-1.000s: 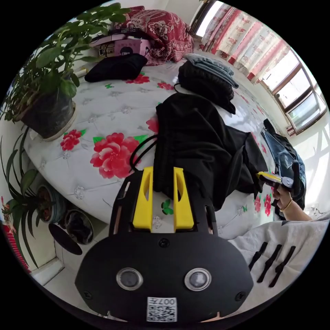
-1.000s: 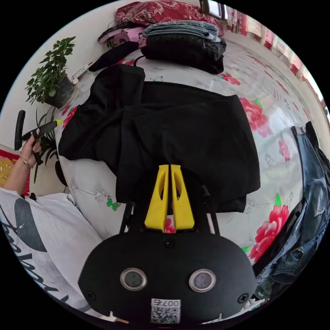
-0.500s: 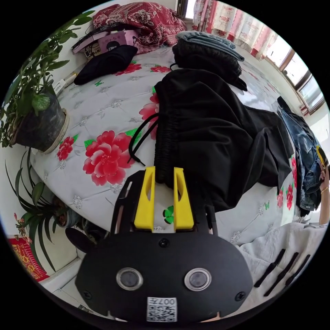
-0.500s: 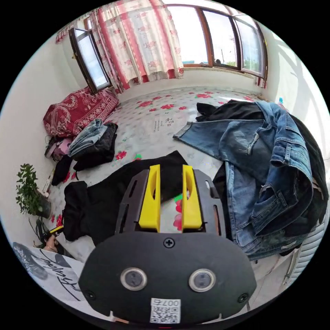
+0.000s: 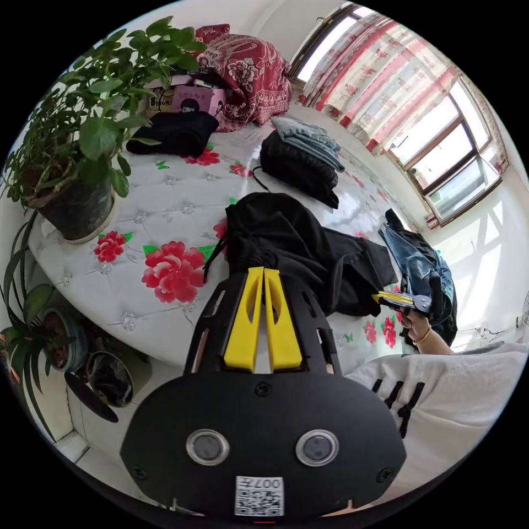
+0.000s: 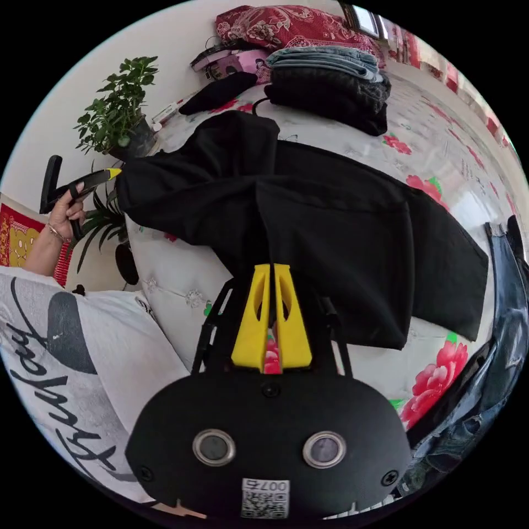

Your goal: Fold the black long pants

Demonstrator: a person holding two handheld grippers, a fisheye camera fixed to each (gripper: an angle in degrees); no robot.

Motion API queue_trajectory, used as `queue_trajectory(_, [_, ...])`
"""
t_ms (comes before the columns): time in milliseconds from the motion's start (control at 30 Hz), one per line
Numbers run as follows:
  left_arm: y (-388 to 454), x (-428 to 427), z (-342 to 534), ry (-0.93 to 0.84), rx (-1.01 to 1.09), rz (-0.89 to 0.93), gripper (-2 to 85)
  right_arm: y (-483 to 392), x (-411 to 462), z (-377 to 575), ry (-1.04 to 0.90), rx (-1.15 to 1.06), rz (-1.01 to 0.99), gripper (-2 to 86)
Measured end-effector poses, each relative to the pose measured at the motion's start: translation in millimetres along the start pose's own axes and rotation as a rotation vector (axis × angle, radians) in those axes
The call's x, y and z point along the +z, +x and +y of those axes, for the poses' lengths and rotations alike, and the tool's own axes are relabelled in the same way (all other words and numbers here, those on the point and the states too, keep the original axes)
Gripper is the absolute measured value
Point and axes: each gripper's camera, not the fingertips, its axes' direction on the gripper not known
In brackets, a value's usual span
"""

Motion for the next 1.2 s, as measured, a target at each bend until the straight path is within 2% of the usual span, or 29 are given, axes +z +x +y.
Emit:
queue_trajectory(100, [-6.2, -54.2, 5.8, 0.073, -0.001, 0.063, -1.0, 39.9, -99.8, 53.3, 0.189, 0.08, 0.136, 0.5])
queue_trajectory(200, [-5.8, -98.5, 17.9, 0.11, 0.069, 0.097, -1.0, 83.9, -206.0, 145.8, 0.401, 0.27, 0.331, 0.2])
queue_trajectory(267, [-5.7, -116.2, 34.7, 0.098, 0.118, 0.099, -1.0, 117.4, -268.3, 235.4, 0.532, 0.49, 0.418, 0.5])
queue_trajectory(333, [-9.3, -114.6, 50.5, 0.043, 0.099, 0.065, -1.0, 143.4, -288.4, 299.8, 0.56, 0.687, 0.421, 1.1])
queue_trajectory(467, [-31.4, -93.7, 85.9, -0.095, -0.04, 0.011, -1.0, 183.6, -275.1, 407.9, 0.419, 1.048, 0.31, 4.4])
queue_trajectory(567, [-49.0, -95.9, 101.3, -0.093, -0.135, 0.058, -1.0, 176.1, -271.4, 450.2, 0.446, 1.138, 0.264, 6.6])
queue_trajectory(767, [-61.0, -114.4, 97.5, -0.091, -0.125, 0.105, -1.0, 183.6, -273.9, 475.1, 0.512, 1.121, -0.029, 9.6])
queue_trajectory(933, [-68.3, -136.9, 88.5, -0.063, -0.097, 0.136, -1.0, 210.5, -266.7, 471.3, 0.482, 1.151, -0.238, 11.5])
queue_trajectory(1000, [-73.1, -144.4, 84.4, -0.047, -0.105, 0.164, -1.0, 222.8, -262.3, 467.8, 0.458, 1.168, -0.264, 10.7])
queue_trajectory(1100, [-81.8, -156.5, 73.5, -0.011, -0.133, 0.229, -1.0, 251.0, -254.4, 465.6, 0.463, 1.202, -0.391, 4.7])
queue_trajectory(1200, [-89.4, -174.1, 56.4, 0.019, -0.162, 0.278, -1.0, 269.5, -275.4, 470.3, 0.638, 1.172, -0.542, 0.9])
